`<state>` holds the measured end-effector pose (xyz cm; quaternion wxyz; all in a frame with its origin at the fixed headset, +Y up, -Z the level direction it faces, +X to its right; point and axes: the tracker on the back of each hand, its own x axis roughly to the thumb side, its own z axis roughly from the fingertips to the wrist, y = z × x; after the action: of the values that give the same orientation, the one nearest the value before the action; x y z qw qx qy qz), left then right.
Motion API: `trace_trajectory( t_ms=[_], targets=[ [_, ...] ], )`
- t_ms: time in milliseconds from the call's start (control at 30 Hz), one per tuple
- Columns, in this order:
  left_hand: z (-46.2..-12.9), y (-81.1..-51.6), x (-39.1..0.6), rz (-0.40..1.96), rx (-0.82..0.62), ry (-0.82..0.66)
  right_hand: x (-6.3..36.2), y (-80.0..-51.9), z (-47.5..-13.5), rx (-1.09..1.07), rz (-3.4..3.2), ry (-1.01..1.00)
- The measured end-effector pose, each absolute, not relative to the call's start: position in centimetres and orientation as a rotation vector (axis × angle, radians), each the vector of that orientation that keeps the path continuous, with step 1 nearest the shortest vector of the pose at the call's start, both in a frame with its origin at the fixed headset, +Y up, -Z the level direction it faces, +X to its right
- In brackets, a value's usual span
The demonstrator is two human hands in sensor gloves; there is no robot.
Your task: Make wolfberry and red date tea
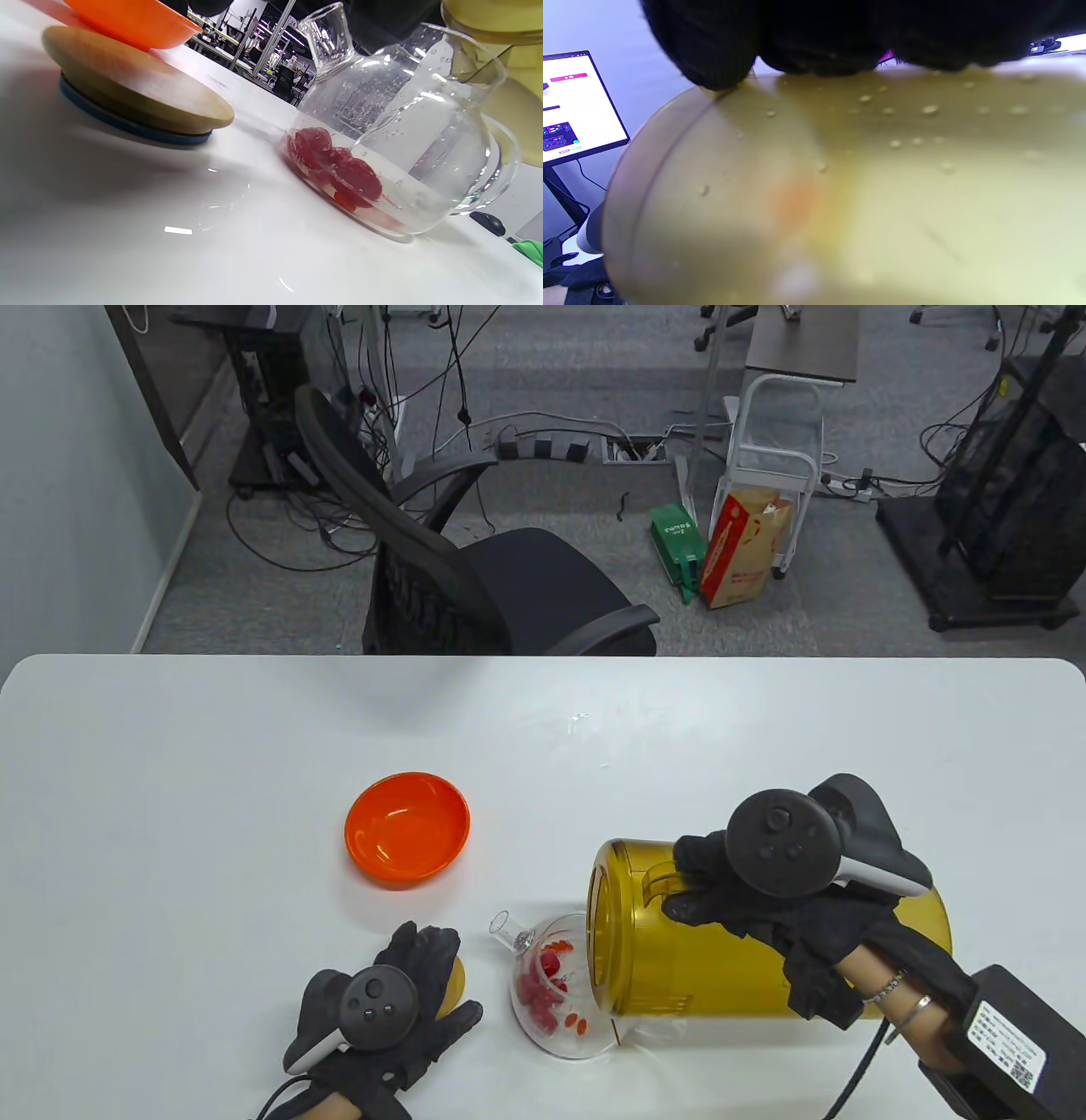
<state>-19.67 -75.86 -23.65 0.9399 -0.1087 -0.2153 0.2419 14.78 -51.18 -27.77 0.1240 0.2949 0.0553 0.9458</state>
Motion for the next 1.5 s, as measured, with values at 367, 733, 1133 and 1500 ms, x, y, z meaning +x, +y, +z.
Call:
trace_trajectory(
  t_ms=[367, 733, 1133, 1500],
  targets=[
    [-23.62, -75.86, -19.65, 0.493, -0.223, -0.44, 14.82, -51.16, -27.72, 0.854, 2.762, 0.162],
    [-23.61, -75.85, -19.63, 0.492, -0.224, -0.441, 14.81, -51.12, -27.68, 0.854, 2.764, 0.164],
    [-23.6, -75.86, -19.61, 0.491, -0.226, -0.442, 14.77, -51.06, -27.66, 0.854, 2.765, 0.165],
    [-23.58, -75.84, -19.57, 0.49, -0.226, -0.443, 14.66, -51.0, -27.64, 0.857, 2.768, 0.166]
  ],
)
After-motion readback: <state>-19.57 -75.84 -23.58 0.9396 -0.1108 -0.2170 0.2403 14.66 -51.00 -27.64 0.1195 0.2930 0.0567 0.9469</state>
